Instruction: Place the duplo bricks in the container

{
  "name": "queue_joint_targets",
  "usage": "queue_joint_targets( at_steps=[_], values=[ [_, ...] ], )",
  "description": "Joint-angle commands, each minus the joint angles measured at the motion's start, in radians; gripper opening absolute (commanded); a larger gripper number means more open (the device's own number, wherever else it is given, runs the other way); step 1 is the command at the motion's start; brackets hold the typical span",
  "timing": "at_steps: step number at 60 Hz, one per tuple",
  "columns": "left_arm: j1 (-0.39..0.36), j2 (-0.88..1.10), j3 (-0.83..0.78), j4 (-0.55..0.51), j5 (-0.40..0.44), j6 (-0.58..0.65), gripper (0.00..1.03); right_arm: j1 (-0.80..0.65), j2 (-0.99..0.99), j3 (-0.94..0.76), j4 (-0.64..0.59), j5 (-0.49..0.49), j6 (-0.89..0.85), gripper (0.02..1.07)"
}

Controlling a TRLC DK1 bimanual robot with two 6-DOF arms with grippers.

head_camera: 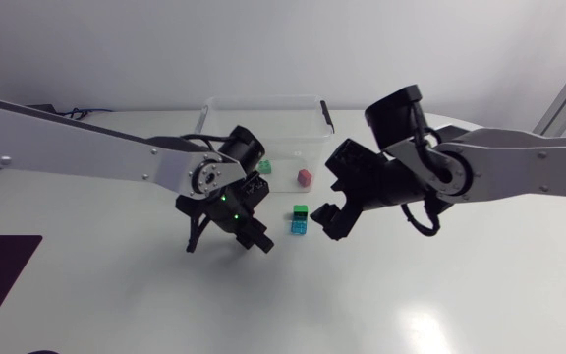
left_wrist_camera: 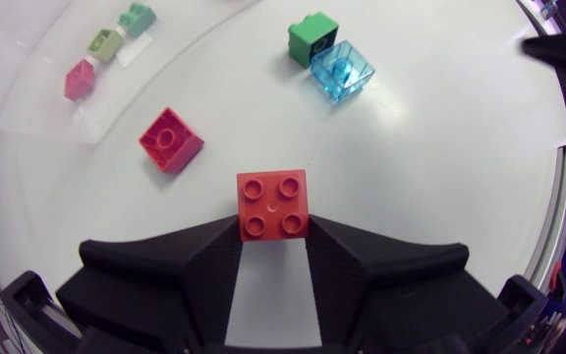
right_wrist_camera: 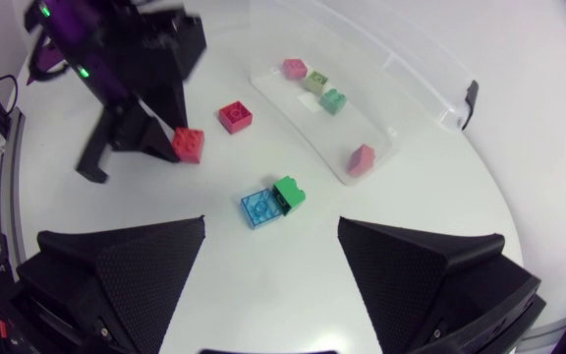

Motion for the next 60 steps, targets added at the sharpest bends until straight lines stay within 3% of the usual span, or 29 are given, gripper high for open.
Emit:
queue_joint_targets(
  at_steps=[1,7,17,37,54,60],
  values=[
    [0.005,-0.144,-0.007,-0.013,-0.006,0.037,0.26,0.025,0.081,-0.001,0.023,0.026,0.017,1.0],
    [0.045,-0.248,0.047,-0.059,-0.007,0.08,0.26,0.062,0.175,0.037,0.032,0.063,0.035,1.0],
    [0.119,-0.257,0.191,-0.096,0.001,0.133,0.26,0.06,0.291,0.111,0.03,0.064,0.012,0.98],
    [0.203,-0.084,0.475,-0.128,0.045,0.151,0.26,0.039,0.462,0.27,-0.052,0.055,0.001,0.98],
    [0.26,0.099,0.689,-0.139,0.048,0.128,0.28,0.037,0.497,0.287,-0.094,0.046,0.001,0.97],
    [0.281,0.149,0.754,-0.151,0.048,0.114,0.28,0.043,0.497,0.292,-0.098,0.04,-0.002,0.91]
  ],
)
